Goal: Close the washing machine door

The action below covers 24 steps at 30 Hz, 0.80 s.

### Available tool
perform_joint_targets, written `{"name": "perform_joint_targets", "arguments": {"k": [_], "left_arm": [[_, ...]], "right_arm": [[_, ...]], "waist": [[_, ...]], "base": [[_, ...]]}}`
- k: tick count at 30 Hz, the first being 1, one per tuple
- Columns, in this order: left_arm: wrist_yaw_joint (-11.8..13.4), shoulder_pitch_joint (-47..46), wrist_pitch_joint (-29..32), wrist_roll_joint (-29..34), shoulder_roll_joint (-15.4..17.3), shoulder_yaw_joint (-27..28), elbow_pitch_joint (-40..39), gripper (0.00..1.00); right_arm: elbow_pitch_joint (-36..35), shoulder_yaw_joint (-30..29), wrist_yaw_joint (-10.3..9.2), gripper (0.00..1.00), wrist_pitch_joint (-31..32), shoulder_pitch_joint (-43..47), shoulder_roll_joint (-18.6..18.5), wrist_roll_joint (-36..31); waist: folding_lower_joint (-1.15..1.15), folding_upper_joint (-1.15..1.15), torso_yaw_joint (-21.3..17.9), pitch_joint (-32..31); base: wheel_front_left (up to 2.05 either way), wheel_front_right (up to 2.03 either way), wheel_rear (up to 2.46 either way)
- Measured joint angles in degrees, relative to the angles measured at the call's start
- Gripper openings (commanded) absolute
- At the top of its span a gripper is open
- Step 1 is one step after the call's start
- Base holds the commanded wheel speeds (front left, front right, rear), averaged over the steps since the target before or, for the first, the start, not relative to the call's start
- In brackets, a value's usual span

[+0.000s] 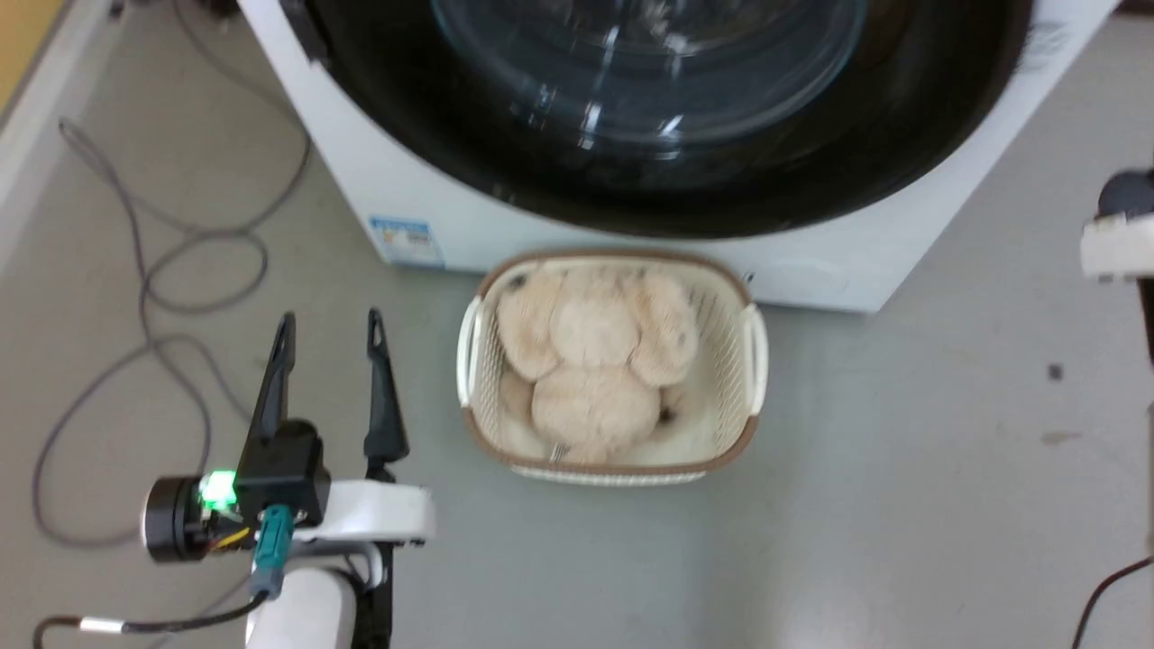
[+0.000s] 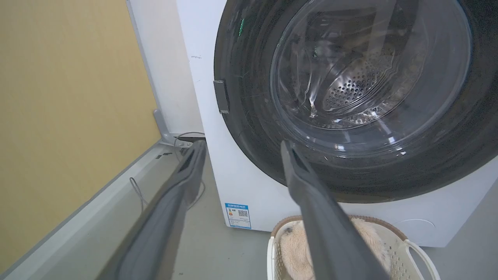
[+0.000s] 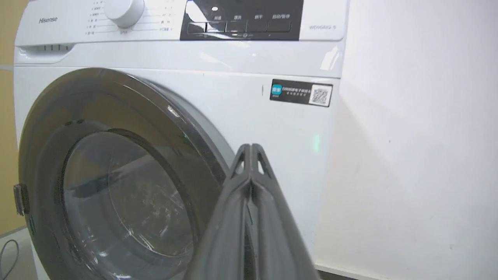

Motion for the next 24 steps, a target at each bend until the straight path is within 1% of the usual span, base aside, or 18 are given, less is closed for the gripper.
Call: {"name": "perform_joint_targets", "arguments": {"k": [4,8,9,10,11,12,18,24], "left_arm": [[0.0,2.2,0.0,0.0,0.4,0.9,0.6,1.00],[0.1,4.3,0.0,0.0,0.6,1.9,0.8,1.00],[0.2,4.8,0.0,0.0,0.7,2.0,0.9,1.00],[0.3,5.2,0.0,0.1,0.7,2.1,1.0,1.00],[0.4,5.8,0.0,0.1,0.8,2.2,1.0,1.00],[0.5,6.3,0.0,0.1,0.8,2.3,1.0,1.00],[0.5,9.0,0.0,0.2,0.8,2.1,0.6,1.00],[-0.2,11.1,0.0,0.2,0.8,1.8,-0.2,1.00]], "right_arm": [[-7.3,-2.5,0.00,0.00,0.0,5.6,3.9,-1.3],[-10.7,-2.9,0.00,0.00,0.0,10.9,7.5,-2.0],[-11.0,-2.6,0.00,0.04,0.0,12.3,8.2,-2.0],[-11.3,-2.1,0.00,0.31,0.0,13.8,8.6,-2.0],[-11.6,-1.6,0.00,0.80,0.0,15.4,9.0,-2.1],[-11.7,-1.2,0.00,1.00,0.0,16.7,9.4,-2.4],[-11.3,1.1,0.00,1.00,0.0,24.1,11.1,-3.0],[-9.3,3.2,0.00,1.00,0.0,31.6,12.0,-5.8]], "waist": [[0.00,0.00,-1.4,-3.5],[0.00,0.00,-2.9,-6.5],[0.00,0.00,-3.2,-7.2],[0.00,0.00,-3.4,-7.9],[0.00,0.00,-3.7,-8.6],[0.00,0.00,-3.9,-9.3],[0.00,0.00,-4.7,-12.7],[0.00,0.00,-5.1,-14.9]], "base": [[0.00,0.00,0.00],[0.00,0.00,0.00],[0.00,0.00,0.00],[0.00,0.00,0.00],[0.00,0.00,0.00],[0.00,0.00,0.00],[0.00,0.00,0.00],[0.00,0.00,0.00]]}}
